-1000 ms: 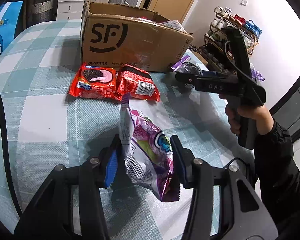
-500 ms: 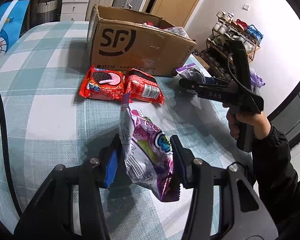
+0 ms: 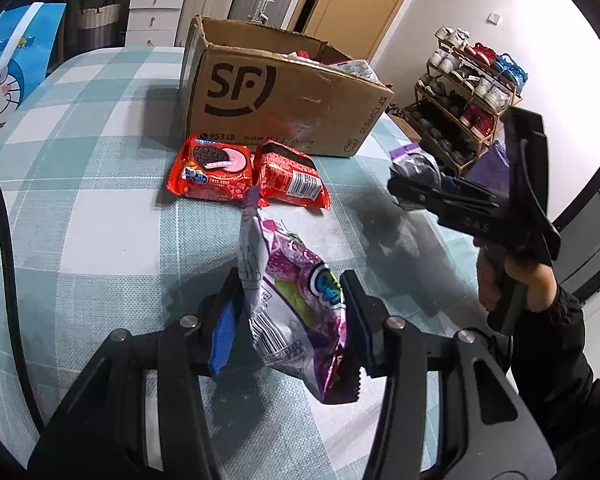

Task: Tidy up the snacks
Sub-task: 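Carry the pink candy bag and purple-white bag into the box with both tools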

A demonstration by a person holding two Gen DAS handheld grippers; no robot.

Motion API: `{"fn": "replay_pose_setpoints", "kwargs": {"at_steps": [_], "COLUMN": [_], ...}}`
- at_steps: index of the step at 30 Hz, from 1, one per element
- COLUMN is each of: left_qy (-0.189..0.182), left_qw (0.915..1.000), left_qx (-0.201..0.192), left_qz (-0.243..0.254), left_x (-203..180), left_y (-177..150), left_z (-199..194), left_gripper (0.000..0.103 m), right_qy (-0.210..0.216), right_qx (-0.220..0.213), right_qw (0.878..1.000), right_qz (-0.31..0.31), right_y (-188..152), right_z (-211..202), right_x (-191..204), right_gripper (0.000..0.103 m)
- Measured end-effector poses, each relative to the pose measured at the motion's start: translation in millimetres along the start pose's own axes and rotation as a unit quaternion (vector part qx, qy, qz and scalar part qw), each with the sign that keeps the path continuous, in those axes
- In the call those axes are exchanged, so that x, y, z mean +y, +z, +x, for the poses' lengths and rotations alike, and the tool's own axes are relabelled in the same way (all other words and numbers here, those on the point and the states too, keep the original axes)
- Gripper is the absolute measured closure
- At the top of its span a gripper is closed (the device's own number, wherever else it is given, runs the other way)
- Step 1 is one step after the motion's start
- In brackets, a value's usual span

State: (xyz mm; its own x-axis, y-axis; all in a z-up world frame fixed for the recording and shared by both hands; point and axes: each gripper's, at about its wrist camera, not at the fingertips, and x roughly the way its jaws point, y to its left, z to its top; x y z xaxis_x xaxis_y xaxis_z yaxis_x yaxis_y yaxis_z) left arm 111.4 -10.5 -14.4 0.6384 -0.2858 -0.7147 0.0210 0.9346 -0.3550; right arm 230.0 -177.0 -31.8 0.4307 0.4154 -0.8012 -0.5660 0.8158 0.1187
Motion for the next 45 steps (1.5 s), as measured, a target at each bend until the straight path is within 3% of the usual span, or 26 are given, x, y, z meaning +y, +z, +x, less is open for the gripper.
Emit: {"fn": "replay_pose_setpoints", "kwargs": {"at_steps": [10, 20, 31, 45], "left_qy": [0.011, 0.018, 0.023, 0.035], "left_qw": [0.9996, 0.9982, 0.9958, 0.9927], "left_qx": [-0.022, -0.053, -0.084, -0.103], "left_qz": [0.011, 0.02, 0.028, 0.051], "left_x": [2.0, 2.0, -2.4, -14.2], "left_y": [9.5, 34.7, 79.0, 133.9], "left_z": [-19.7, -43.6, -61.4, -57.0], "left_gripper": [0.058, 0.058, 0.058, 0.058], "right_qy": [0.035, 0.067, 0.076, 0.091], "right_qx": [-0.036, -0.077, -0.104, -0.122], "right_qw": [0.998, 0.994, 0.991, 0.987], "right_qz": [0.027, 0.03, 0.033, 0.052], "right_y": [-8.7, 6.2, 32.7, 65.9], "right_z": [-40.2, -73.6, -87.9, -89.2], "right_x": [15.8, 35.2, 48.1, 45.4], "right_gripper": [0.041, 0.041, 0.041, 0.041]}}
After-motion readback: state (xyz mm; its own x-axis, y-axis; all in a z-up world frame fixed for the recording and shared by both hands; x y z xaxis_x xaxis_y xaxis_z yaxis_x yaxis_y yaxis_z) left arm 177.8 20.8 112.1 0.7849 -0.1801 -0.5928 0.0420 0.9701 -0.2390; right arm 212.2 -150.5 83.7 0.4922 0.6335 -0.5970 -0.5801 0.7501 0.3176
